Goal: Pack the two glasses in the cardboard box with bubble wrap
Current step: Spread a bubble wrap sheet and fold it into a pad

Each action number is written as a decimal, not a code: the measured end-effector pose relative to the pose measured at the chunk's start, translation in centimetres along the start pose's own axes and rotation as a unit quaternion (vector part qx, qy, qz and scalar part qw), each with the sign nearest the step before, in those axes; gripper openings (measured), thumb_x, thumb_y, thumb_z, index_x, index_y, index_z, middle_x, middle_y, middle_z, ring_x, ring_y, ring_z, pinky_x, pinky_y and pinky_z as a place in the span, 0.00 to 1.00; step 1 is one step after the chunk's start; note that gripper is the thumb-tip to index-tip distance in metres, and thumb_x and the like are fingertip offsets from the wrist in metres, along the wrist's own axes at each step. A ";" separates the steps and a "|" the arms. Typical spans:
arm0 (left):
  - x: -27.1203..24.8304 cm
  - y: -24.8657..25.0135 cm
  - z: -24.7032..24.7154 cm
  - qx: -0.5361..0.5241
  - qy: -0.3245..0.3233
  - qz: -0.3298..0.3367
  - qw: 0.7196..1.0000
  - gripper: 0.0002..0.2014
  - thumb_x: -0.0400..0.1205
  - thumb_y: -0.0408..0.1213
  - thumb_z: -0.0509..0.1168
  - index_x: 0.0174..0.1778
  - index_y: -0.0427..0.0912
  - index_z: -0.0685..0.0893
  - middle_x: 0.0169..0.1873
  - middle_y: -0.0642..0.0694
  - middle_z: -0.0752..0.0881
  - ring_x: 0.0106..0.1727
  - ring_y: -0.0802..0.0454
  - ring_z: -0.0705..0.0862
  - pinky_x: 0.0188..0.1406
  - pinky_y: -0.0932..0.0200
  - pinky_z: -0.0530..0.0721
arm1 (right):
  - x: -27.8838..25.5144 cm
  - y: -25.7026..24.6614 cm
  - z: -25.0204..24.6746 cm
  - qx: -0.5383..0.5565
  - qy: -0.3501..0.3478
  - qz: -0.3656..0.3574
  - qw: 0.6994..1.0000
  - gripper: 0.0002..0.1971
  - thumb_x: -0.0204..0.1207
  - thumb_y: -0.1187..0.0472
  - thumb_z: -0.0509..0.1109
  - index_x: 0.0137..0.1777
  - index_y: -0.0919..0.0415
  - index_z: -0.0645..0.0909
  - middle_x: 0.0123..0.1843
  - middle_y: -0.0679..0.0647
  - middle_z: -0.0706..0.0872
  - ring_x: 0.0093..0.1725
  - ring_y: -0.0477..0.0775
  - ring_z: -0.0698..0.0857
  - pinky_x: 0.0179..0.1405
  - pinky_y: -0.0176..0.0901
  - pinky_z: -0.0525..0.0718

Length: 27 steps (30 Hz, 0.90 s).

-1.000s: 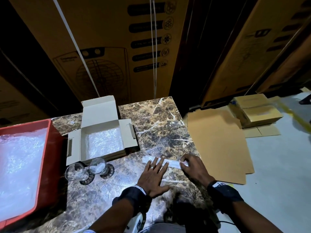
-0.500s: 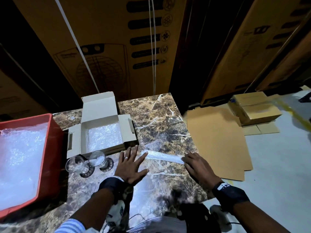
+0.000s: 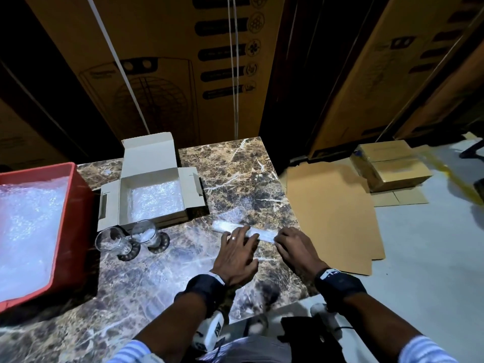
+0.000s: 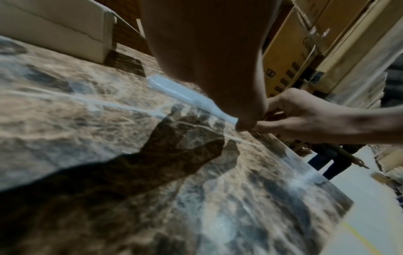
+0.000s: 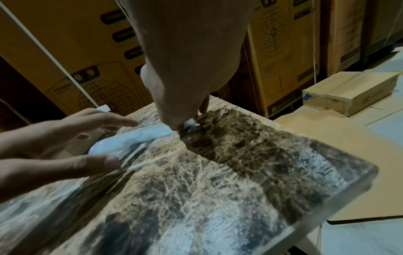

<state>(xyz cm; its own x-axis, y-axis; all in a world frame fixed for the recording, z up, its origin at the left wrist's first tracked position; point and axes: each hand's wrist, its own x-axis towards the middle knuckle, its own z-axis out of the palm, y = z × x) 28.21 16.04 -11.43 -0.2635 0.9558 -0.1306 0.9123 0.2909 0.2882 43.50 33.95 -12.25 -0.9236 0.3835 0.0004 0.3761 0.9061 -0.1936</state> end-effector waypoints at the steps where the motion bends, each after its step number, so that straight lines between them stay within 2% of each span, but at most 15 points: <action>1: 0.1 0.4 0.2 -0.002 0.004 0.004 1.000 0.33 0.81 0.56 0.58 0.82 0.49 0.66 0.82 0.41 0.65 0.83 0.39 0.62 0.80 0.37 0.55 | 0.2 -0.2 0.0 -0.008 -0.002 0.001 1.000 0.10 0.85 0.56 0.65 0.47 0.55 0.88 0.47 0.52 0.85 0.44 0.58 0.82 0.41 0.50 0.80; 4: 0.1 1.4 1.0 -0.033 0.017 0.003 0.999 0.31 0.83 0.52 0.59 0.83 0.46 0.66 0.79 0.41 0.69 0.80 0.40 0.67 0.78 0.40 0.55 | 0.1 -0.4 0.0 -0.018 -0.008 -0.002 1.000 0.10 0.83 0.55 0.64 0.45 0.56 0.86 0.47 0.52 0.82 0.47 0.57 0.78 0.44 0.51 0.77; 8: -0.4 1.7 1.7 -0.044 0.047 -0.006 0.998 0.28 0.82 0.49 0.58 0.80 0.46 0.70 0.73 0.43 0.74 0.74 0.42 0.73 0.73 0.44 0.58 | -0.4 -2.0 -1.1 0.001 -0.004 -0.034 0.999 0.12 0.77 0.54 0.59 0.44 0.57 0.83 0.46 0.52 0.80 0.47 0.54 0.75 0.44 0.50 0.78; 10: -0.9 1.6 2.2 -0.076 0.066 -0.008 0.995 0.25 0.81 0.50 0.55 0.74 0.47 0.75 0.68 0.46 0.77 0.68 0.44 0.77 0.71 0.45 0.62 | -0.9 -3.1 -1.5 0.025 0.001 -0.053 0.998 0.12 0.75 0.53 0.58 0.42 0.57 0.82 0.42 0.51 0.80 0.44 0.53 0.75 0.44 0.50 0.79; 13: -1.5 1.5 2.9 -0.158 0.113 -0.018 0.981 0.13 0.83 0.46 0.59 0.63 0.50 0.79 0.59 0.53 0.79 0.59 0.49 0.80 0.69 0.48 0.67 | -1.4 -4.3 -1.8 0.112 -0.031 -0.075 0.990 0.07 0.75 0.50 0.59 0.42 0.50 0.75 0.41 0.46 0.75 0.43 0.50 0.74 0.51 0.45 0.78; 16: -2.2 1.6 3.3 -0.247 0.149 -0.044 0.957 0.02 0.88 0.40 0.62 0.53 0.52 0.80 0.50 0.58 0.78 0.51 0.55 0.78 0.60 0.54 0.71 | -1.6 -5.2 -2.6 0.203 -0.075 -0.098 0.971 0.06 0.81 0.49 0.58 0.46 0.48 0.72 0.44 0.44 0.76 0.44 0.48 0.75 0.46 0.43 0.76; 19: -2.5 2.1 2.8 -0.354 0.164 -0.085 0.917 0.06 0.89 0.40 0.64 0.47 0.55 0.79 0.44 0.58 0.79 0.46 0.60 0.79 0.46 0.61 0.73 | -1.6 -5.5 -3.5 0.339 -0.120 -0.084 0.929 0.10 0.87 0.43 0.56 0.54 0.47 0.72 0.48 0.44 0.81 0.45 0.49 0.81 0.45 0.43 0.82; 21: -2.3 2.2 2.6 -0.390 0.160 -0.118 0.899 0.07 0.89 0.40 0.63 0.46 0.57 0.80 0.43 0.56 0.81 0.44 0.61 0.81 0.42 0.60 0.77 | -1.4 -5.0 -3.6 0.416 -0.137 -0.048 0.897 0.14 0.85 0.42 0.60 0.62 0.48 0.70 0.51 0.45 0.82 0.48 0.47 0.84 0.48 0.46 0.87; 22: -2.2 2.1 2.6 -0.409 0.154 -0.132 0.890 0.07 0.88 0.41 0.63 0.47 0.56 0.81 0.44 0.56 0.83 0.45 0.60 0.83 0.43 0.56 0.81 | -1.0 -4.6 -3.6 0.438 -0.150 -0.029 0.886 0.18 0.82 0.46 0.65 0.67 0.49 0.68 0.55 0.44 0.82 0.53 0.46 0.84 0.53 0.47 0.87; 24: -1.9 1.8 2.5 -0.445 0.147 -0.138 0.873 0.07 0.89 0.42 0.61 0.52 0.55 0.84 0.48 0.54 0.88 0.49 0.58 0.88 0.49 0.50 0.87 | -0.3 -3.9 -3.3 0.445 -0.191 0.002 0.875 0.29 0.76 0.62 0.68 0.76 0.49 0.64 0.64 0.41 0.80 0.66 0.44 0.82 0.59 0.41 0.83; 25: -1.8 1.7 2.4 -0.455 0.147 -0.136 0.867 0.07 0.90 0.43 0.61 0.54 0.55 0.85 0.50 0.54 0.89 0.52 0.57 0.89 0.52 0.50 0.88 | 0.0 -3.6 -3.0 0.439 -0.207 0.011 0.875 0.34 0.74 0.68 0.67 0.79 0.49 0.63 0.67 0.40 0.80 0.70 0.43 0.80 0.58 0.39 0.82; 27: -1.7 1.7 1.9 -0.459 0.156 -0.134 0.864 0.07 0.90 0.43 0.62 0.58 0.54 0.86 0.52 0.53 0.88 0.53 0.61 0.89 0.54 0.57 0.87 | 0.5 -3.4 -1.9 0.438 -0.207 0.031 0.874 0.37 0.73 0.71 0.67 0.81 0.48 0.65 0.70 0.44 0.81 0.71 0.46 0.80 0.57 0.38 0.82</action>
<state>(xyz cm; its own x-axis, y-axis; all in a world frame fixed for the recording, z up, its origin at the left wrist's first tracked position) 30.84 14.85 -12.56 -0.6294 0.7720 -0.0888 0.2094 0.2785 0.9373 41.93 31.40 -9.78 -0.9195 0.1652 -0.3566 0.3923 0.3328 -0.8575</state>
